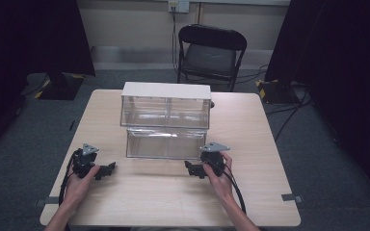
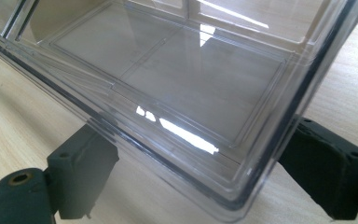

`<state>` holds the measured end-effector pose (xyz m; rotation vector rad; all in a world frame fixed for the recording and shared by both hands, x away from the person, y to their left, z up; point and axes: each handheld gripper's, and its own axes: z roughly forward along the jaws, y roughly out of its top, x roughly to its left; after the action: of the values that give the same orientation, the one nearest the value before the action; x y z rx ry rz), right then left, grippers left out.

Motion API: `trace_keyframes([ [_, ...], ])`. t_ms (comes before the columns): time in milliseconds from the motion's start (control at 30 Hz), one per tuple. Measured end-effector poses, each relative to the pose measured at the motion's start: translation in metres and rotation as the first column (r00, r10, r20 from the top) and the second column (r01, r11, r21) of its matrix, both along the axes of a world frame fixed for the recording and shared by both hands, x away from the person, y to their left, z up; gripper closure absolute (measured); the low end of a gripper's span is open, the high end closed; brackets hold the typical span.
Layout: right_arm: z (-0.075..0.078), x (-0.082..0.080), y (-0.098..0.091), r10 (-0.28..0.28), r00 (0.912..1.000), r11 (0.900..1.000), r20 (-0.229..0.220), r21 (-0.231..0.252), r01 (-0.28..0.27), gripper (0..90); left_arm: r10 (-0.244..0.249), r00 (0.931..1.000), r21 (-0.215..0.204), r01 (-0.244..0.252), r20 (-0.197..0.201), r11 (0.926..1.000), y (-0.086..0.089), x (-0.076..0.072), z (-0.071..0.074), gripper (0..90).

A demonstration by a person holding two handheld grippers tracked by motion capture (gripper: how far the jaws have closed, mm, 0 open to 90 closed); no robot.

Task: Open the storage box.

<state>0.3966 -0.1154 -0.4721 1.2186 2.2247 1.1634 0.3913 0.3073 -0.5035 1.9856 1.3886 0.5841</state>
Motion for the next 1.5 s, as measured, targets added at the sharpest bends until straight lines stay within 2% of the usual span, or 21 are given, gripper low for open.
trace_keyframes([
  [400, 0.005, -0.005, -0.001, -0.004, 0.9999, 0.9998, 0.011, 0.018, 0.004, 12.2, 0.0, 1.0, 0.0, 0.0, 0.0, 1.0, 0.0, 0.0, 0.0, 0.3],
  [533, 0.006, -0.005, -0.002, 0.004, 1.0, 0.9985, 0.009, 0.054, -0.004, 9.1, 0.0, 1.0, 0.0, 0.0, 0.0, 1.0, 0.0, 0.0, 0.0, 0.3],
  [767, 0.008, -0.007, -0.001, 0.002, 0.9999, 0.9987, 0.011, 0.052, -0.002, 8.8, 0.0, 1.0, 0.002, 0.0, 0.001, 1.0, 0.0, 0.0, 0.0, 0.3],
  [800, 0.008, -0.008, -0.001, 0.001, 0.9996, 0.999, 0.027, 0.044, -0.003, 8.9, 0.001, 1.0, 0.001, -0.001, 0.0, 1.0, 0.0, 0.0, 0.0, 0.3],
  [1167, 0.009, -0.01, -0.001, -0.003, 0.9995, 0.9993, 0.03, 0.037, 0.002, 9.5, 0.001, 1.0, 0.0, -0.001, 0.0, 1.0, 0.0, 0.0, 0.0, 0.3],
  [1500, 0.013, -0.012, -0.002, 0.009, 0.9995, 0.9987, 0.03, 0.051, -0.01, 8.6, 0.0, 1.0, 0.0, 0.0, 0.0, 1.0, 0.0, 0.0, 0.0, 0.3],
])
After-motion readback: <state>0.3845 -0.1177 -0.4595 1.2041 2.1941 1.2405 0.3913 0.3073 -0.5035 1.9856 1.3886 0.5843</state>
